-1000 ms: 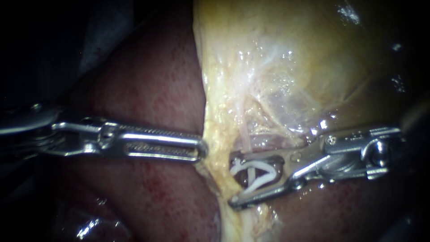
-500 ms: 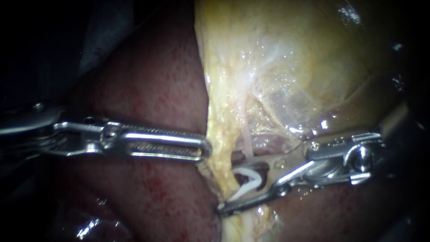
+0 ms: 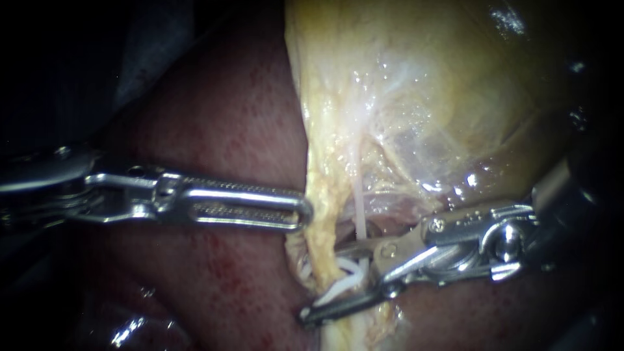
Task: Clipping first clip left tube
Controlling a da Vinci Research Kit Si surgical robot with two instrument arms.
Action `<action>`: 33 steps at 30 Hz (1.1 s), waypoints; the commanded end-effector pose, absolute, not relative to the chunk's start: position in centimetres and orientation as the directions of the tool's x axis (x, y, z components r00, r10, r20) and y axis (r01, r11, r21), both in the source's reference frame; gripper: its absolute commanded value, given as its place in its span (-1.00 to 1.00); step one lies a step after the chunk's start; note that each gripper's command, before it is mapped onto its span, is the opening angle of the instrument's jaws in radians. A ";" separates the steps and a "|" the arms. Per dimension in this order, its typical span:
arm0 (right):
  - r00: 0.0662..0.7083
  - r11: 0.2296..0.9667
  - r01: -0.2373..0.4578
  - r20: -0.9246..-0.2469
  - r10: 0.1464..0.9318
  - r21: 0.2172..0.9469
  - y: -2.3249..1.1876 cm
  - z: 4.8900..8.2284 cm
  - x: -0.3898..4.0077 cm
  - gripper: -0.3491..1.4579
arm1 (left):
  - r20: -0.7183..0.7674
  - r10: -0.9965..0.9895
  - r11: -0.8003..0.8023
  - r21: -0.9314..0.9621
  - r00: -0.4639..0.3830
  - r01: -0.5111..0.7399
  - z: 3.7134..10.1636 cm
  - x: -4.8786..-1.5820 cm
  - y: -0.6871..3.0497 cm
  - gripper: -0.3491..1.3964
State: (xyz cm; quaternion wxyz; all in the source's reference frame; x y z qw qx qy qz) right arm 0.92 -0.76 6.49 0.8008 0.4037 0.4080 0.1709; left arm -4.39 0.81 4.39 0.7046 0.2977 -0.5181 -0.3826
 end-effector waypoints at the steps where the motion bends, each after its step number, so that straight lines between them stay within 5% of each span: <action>1: 0.610 0.611 0.054 -0.511 0.606 0.790 -0.77 6.49 0.91 0.00 | 0.502 -0.848 0.530 0.816 0.170 0.230 4.41 -4.39 0.82 -1.00; 33: 0.636 0.582 0.074 -0.488 0.598 0.810 -0.80 6.55 0.90 -0.26 | 0.502 -0.848 0.529 0.816 0.169 0.232 4.43 -4.40 0.84 -1.00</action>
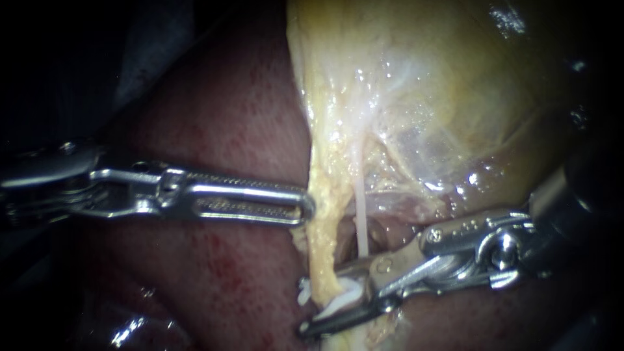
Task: Clipping first clip left tube
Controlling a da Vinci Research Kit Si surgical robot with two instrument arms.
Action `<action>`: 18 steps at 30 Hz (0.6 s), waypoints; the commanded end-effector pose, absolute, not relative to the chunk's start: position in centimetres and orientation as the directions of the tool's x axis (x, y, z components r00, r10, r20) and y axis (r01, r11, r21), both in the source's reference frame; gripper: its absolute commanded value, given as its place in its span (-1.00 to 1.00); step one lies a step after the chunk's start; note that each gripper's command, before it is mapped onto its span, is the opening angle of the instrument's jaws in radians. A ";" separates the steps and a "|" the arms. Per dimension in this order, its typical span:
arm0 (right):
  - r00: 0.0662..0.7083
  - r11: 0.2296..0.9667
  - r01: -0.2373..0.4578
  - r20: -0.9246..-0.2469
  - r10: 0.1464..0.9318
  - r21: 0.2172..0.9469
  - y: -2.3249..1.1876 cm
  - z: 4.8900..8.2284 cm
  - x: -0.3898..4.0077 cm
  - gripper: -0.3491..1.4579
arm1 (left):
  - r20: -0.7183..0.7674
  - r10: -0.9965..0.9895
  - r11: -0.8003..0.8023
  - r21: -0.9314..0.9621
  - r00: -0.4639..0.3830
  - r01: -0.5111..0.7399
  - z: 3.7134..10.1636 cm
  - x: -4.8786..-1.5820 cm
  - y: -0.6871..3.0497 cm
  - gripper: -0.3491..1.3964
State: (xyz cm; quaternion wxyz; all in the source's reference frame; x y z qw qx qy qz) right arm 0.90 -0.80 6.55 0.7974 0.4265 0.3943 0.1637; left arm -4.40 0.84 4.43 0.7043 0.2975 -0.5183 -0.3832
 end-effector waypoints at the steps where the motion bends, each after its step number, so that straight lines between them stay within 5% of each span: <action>1: 0.636 0.579 0.070 -0.484 0.601 0.812 -0.80 6.55 0.90 -0.27 | 0.502 -0.848 0.529 0.816 0.169 0.232 4.43 -4.40 0.84 -1.00; 18: 0.646 0.565 0.045 -0.455 0.613 0.824 -0.75 6.59 0.86 -0.65 | 0.502 -0.848 0.529 0.817 0.170 0.230 4.44 -4.41 0.83 -1.00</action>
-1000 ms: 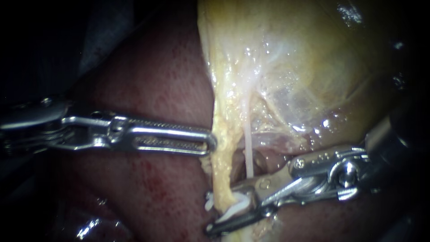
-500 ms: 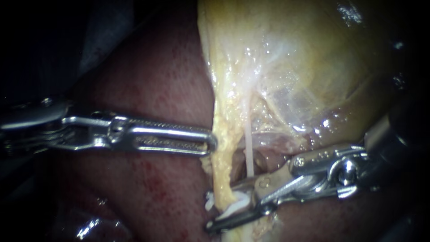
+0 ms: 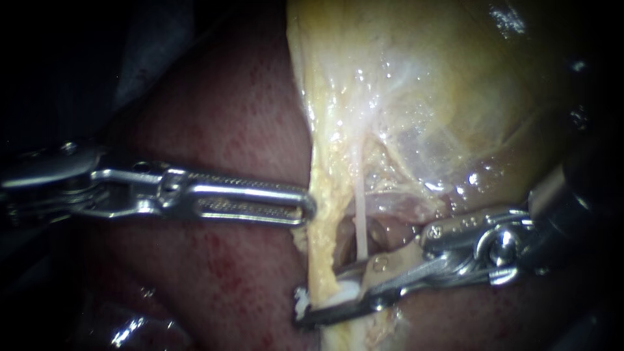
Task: Clipping first clip left tube
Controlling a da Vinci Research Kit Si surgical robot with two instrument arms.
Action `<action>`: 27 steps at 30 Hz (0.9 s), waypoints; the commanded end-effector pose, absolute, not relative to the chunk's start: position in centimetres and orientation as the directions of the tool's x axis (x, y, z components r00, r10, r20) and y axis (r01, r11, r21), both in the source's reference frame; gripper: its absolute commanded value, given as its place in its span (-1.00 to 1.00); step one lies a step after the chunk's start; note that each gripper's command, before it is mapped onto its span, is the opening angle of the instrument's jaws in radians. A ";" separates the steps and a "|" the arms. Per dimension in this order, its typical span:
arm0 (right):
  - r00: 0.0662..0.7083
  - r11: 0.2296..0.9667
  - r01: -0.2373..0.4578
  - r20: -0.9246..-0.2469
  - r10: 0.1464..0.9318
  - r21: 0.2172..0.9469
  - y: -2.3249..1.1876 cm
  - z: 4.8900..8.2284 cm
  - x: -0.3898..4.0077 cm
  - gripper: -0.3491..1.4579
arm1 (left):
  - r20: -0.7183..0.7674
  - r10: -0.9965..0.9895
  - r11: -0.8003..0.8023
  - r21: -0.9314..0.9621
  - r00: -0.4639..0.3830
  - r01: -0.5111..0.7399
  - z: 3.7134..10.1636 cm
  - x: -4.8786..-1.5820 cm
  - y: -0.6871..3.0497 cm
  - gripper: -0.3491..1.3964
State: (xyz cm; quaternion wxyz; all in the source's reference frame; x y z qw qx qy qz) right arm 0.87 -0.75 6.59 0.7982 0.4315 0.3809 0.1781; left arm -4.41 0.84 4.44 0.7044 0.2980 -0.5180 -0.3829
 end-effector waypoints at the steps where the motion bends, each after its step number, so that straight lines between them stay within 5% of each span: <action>1: 0.646 0.561 0.041 -0.450 0.616 0.827 -0.75 6.60 0.86 -0.66 | 0.502 -0.848 0.529 0.817 0.170 0.230 4.44 -4.41 0.83 -1.00; 27: 0.648 0.553 0.036 -0.440 0.621 0.833 -0.75 6.61 0.86 -0.67 | 0.501 -0.848 0.529 0.817 0.171 0.229 4.43 -4.43 0.84 -1.00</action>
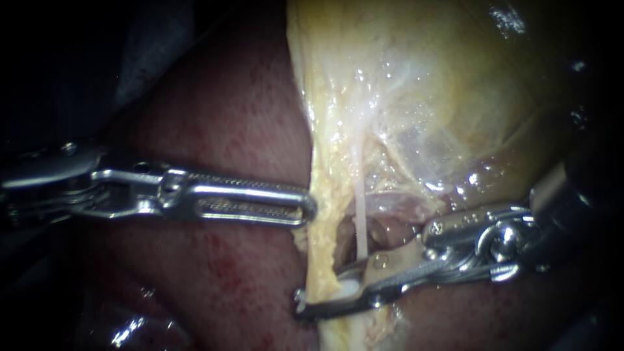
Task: Clipping first clip left tube
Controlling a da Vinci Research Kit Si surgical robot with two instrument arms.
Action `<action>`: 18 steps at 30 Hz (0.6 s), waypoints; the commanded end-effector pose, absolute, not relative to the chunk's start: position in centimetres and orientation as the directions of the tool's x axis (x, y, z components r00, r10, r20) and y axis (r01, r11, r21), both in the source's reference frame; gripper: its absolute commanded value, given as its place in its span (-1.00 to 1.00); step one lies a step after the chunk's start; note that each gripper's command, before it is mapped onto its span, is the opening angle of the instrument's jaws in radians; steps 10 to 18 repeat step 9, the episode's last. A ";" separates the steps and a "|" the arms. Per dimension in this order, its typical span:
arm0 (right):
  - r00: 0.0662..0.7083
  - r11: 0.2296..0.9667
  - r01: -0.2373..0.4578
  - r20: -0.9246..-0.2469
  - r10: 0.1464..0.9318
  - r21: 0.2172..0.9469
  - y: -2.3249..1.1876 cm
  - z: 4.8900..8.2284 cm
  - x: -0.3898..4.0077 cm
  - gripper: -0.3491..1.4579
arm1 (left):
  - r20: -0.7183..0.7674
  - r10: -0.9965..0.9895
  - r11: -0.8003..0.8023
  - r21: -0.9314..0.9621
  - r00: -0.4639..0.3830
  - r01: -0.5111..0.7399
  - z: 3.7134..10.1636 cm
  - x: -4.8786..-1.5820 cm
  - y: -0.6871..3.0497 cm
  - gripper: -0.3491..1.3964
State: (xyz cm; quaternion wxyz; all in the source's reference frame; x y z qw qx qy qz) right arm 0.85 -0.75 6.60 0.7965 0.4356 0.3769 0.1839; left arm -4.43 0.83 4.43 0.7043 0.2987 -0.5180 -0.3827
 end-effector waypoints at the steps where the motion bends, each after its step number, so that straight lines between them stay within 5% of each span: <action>1: 0.648 0.553 0.036 -0.440 0.621 0.832 -0.75 6.61 0.86 -0.67 | 0.501 -0.848 0.529 0.817 0.171 0.229 4.43 -4.43 0.83 -1.00; 18: 0.648 0.553 0.036 -0.441 0.621 0.832 -0.76 6.61 0.86 -0.67 | 0.501 -0.848 0.529 0.817 0.171 0.229 4.43 -4.44 0.84 -1.00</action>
